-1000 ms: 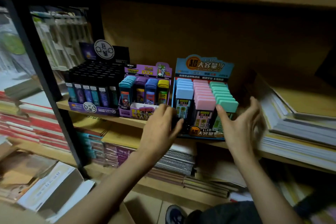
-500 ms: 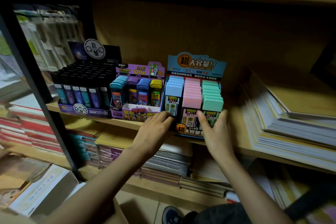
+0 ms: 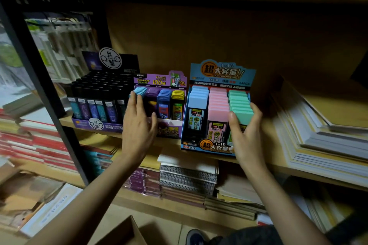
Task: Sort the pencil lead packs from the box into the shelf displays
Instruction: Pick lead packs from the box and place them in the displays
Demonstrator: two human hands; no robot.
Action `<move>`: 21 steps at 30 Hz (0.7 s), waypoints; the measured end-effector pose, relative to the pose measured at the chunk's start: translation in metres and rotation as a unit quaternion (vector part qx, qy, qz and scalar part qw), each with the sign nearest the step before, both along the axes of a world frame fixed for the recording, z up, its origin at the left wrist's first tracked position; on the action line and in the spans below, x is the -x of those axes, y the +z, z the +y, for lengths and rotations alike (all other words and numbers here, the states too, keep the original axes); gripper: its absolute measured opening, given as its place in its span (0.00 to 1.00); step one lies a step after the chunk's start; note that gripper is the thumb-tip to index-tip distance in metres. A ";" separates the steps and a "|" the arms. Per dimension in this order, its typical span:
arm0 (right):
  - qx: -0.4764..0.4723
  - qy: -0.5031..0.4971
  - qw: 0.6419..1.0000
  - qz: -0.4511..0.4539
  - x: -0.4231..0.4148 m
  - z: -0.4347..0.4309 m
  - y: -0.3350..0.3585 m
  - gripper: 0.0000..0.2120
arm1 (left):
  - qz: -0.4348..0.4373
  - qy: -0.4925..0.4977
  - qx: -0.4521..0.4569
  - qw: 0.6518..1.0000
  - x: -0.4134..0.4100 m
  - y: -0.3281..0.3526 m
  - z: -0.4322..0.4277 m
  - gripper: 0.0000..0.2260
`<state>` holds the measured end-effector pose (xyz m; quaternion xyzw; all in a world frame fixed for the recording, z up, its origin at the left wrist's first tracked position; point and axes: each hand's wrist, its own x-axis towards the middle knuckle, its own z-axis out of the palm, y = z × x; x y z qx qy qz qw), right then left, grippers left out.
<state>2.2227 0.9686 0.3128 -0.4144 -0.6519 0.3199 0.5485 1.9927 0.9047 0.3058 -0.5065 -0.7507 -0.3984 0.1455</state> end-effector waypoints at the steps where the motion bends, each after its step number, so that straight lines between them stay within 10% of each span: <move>1: -0.002 0.005 1.000 -0.001 -0.001 0.000 0.000 0.28 | 0.002 0.000 0.002 1.000 0.002 0.000 0.000 0.27; 21: 0.018 0.017 0.998 0.056 -0.009 0.017 0.010 0.26 | 0.028 -0.016 -0.027 0.999 -0.011 0.028 -0.004 0.20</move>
